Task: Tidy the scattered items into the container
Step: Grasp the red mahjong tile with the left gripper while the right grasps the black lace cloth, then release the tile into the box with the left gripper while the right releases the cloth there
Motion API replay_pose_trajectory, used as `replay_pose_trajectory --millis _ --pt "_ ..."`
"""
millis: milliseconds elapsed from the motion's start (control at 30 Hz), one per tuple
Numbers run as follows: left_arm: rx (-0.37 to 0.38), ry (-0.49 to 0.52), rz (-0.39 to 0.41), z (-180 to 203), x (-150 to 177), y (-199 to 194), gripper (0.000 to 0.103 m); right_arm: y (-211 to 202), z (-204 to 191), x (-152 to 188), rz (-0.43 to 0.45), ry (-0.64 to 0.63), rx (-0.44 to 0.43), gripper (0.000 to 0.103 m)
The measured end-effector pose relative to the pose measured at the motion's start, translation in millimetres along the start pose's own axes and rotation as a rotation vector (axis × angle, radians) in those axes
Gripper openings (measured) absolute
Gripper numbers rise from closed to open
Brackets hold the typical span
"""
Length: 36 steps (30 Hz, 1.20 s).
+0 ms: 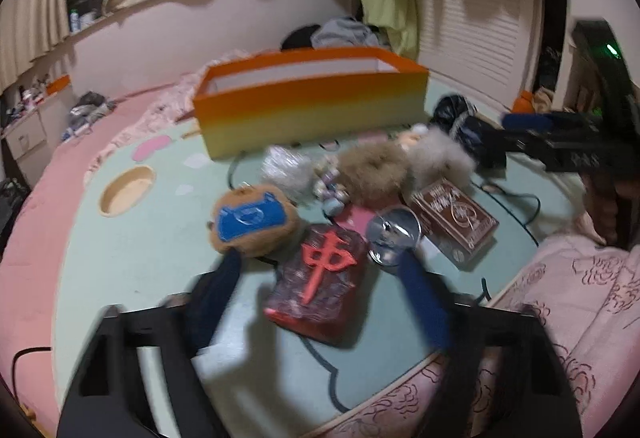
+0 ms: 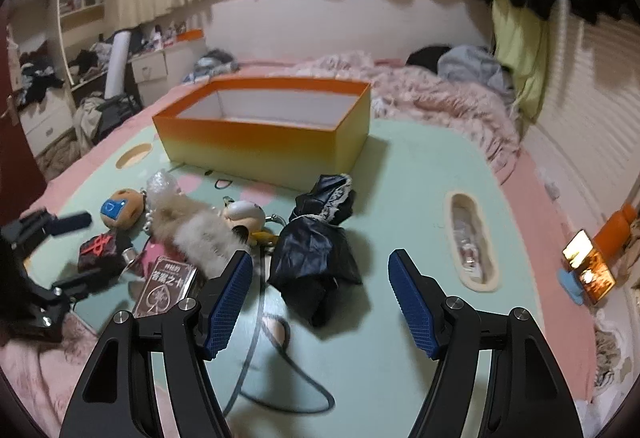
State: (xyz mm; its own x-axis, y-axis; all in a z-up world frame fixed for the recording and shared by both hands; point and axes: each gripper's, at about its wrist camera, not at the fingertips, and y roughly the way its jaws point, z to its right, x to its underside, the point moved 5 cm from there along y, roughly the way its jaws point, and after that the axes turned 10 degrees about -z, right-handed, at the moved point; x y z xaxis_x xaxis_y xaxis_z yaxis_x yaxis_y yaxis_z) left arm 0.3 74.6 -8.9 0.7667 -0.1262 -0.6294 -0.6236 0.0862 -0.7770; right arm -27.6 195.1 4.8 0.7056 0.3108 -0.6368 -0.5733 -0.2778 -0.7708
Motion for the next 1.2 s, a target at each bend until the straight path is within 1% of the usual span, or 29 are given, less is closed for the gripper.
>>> replay_pose_trajectory --millis 33,67,100,167,267,333,400,500,533,600,667,767,833,900,933,967,1000,1033,1067,1100,1133,1167,1200 --pt "0.004 0.006 -0.014 0.8 0.8 3.1 0.042 5.3 0.6 -1.7 -0.009 0.003 -0.007 0.067" --pt "0.014 0.009 -0.022 1.7 2.2 4.8 0.041 11.4 0.5 -2.1 -0.027 0.005 -0.020 0.046" --pt "0.016 0.010 -0.020 1.6 2.8 4.1 0.041 16.9 0.1 -1.9 -0.047 0.007 -0.037 0.031" --pt "0.017 0.011 0.003 3.0 4.4 -3.1 0.041 15.1 -0.1 -0.5 -0.038 0.015 -0.048 0.028" --pt "0.040 -0.004 0.065 2.0 4.1 -24.4 0.041 -4.3 -0.4 5.0 0.012 0.017 -0.065 0.027" --pt "0.050 -0.007 0.088 1.0 -0.8 -35.4 0.041 -17.7 -0.6 6.4 0.041 0.017 -0.078 0.027" --pt "0.053 -0.001 0.110 1.3 -12.5 -45.1 0.041 -29.6 0.3 -0.4 0.070 0.023 -0.092 0.027" --pt "0.059 0.012 0.149 0.9 -45.6 -55.2 0.041 -43.5 -1.4 -23.8 0.111 0.026 -0.133 0.027" --pt "0.056 0.011 0.155 -1.2 -62.3 -55.6 0.041 -46.1 -2.9 -35.0 0.123 0.018 -0.140 0.027" --pt "0.058 -0.004 0.169 -8.3 -94.8 -51.9 0.041 -46.4 -6.8 -58.4 0.147 -0.005 -0.126 0.027" --pt "0.066 -0.040 0.160 -20.5 -131.7 -37.6 0.041 -38.2 -10.3 -83.8 0.155 -0.020 -0.113 0.027" --pt "0.090 -0.113 0.109 -39.4 -173.0 -0.9 0.041 -13.5 -13.8 -112.7 0.125 -0.005 -0.142 0.027" --pt "0.100 -0.142 0.087 -47.8 -188.3 23.0 0.041 4.2 -16.0 -123.8 0.103 0.001 -0.145 0.028" --pt "0.098 -0.178 0.070 -56.0 -194.1 41.4 0.041 20.8 -16.8 -130.7 0.085 0.007 -0.136 0.032" --pt "0.086 -0.202 0.063 -60.4 -194.6 49.1 0.041 27.0 -16.2 -132.7 0.079 0.015 -0.135 0.033" --pt "0.067 -0.230 0.056 -65.1 -194.3 56.0 0.041 31.8 -14.5 -133.8 0.076 0.026 -0.134 0.039" --pt "0.056 -0.242 0.054 -66.9 -192.7 59.1 0.044 34.3 -12.6 -134.5 0.080 0.039 -0.130 0.046" --pt "0.050 -0.250 0.060 -68.1 -190.4 59.1 0.056 33.3 -10.8 -134.7 0.095 0.054 -0.125 0.051" --pt "0.051 -0.254 0.078 -68.9 -187.8 56.4 0.064 30.3 -8.8 -133.5 0.115 0.065 -0.123 0.060" --pt "0.051 -0.253 0.102 -69.1 -185.3 51.7 0.077 26.2 -7.2 -132.1 0.134 0.073 -0.122 0.068" --pt "0.044 -0.252 0.128 -69.1 -182.5 45.7 0.080 23.0 -5.8 -131.5 0.147 0.080 -0.120 0.069" --pt "0.032 -0.247 0.150 -69.0 -179.7 39.7 0.080 19.9 -5.0 -131.2 0.155 0.083 -0.121 0.069" --pt "0.026 -0.237 0.155 -68.6 -179.0 36.2 0.080 17.2 -3.9 -130.5 0.159 0.085 -0.124 0.069"
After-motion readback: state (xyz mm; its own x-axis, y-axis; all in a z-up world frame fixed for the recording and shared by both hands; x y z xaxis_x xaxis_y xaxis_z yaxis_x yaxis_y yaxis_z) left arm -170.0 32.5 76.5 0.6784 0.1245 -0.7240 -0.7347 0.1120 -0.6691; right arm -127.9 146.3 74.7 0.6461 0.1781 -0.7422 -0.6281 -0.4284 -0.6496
